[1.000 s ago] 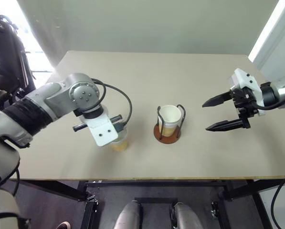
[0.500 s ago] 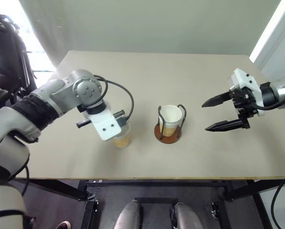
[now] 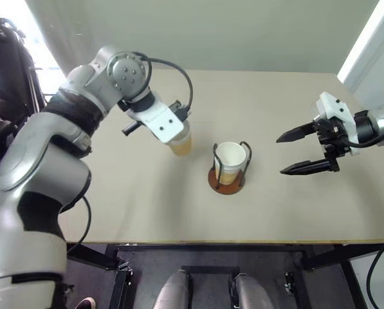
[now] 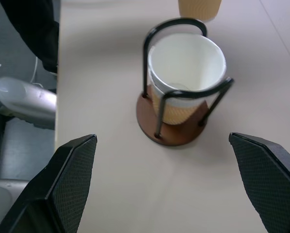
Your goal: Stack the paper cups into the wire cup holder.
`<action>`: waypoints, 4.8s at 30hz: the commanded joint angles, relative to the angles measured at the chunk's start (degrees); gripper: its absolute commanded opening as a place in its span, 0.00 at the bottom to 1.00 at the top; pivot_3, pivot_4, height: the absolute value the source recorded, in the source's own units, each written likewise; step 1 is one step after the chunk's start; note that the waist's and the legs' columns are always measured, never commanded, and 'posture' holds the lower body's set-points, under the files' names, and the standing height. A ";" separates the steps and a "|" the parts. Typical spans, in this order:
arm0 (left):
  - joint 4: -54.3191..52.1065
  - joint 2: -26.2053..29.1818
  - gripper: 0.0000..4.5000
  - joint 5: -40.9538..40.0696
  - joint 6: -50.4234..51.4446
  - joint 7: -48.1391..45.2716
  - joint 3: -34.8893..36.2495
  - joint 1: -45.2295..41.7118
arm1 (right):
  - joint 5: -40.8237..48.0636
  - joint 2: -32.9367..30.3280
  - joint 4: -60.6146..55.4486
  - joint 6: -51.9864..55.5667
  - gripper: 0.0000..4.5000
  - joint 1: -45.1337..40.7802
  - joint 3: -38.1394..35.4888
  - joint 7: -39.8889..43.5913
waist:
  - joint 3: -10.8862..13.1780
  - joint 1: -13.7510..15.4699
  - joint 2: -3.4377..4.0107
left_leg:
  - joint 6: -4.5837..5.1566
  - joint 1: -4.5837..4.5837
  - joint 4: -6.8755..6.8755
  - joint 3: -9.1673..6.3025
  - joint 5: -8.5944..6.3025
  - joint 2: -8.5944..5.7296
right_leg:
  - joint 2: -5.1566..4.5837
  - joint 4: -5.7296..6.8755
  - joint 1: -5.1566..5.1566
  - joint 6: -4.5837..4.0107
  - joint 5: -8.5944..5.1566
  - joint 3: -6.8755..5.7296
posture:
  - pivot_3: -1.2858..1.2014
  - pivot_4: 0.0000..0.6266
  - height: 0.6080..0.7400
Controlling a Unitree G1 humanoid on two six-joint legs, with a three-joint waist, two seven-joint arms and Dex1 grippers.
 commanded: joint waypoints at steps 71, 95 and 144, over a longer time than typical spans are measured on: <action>-13.86 -3.37 0.01 -23.96 15.47 -1.68 -10.78 -8.53 | 0.80 -6.35 6.88 -7.74 1.00 -1.54 0.31 3.65 | 0.00 0.30 0.03 | 0.53 0.11 0.60 0.85 -0.29 0.25 | -0.09 0.03 0.24 0.55 0.07 0.23 | 0.52 0.24 1.00; -10.89 -4.67 0.01 -20.66 13.00 -1.68 -11.15 -7.37 | -0.65 -5.06 7.40 -7.44 1.00 -1.90 -0.86 3.65 | 0.00 0.27 0.03 | 0.53 0.12 0.60 0.85 -0.29 0.26 | -0.09 0.03 0.25 0.55 0.07 0.23 | 0.52 0.24 1.00; -4.75 -4.54 0.99 -27.31 54.95 3.85 35.13 -3.70 | 2.93 -8.84 8.70 0.73 1.00 -3.59 -5.05 1.30 | 0.04 -0.10 0.25 | 0.50 0.10 0.40 1.05 -0.28 0.22 | 0.06 0.01 0.13 0.49 -0.15 0.21 | 0.52 0.24 1.00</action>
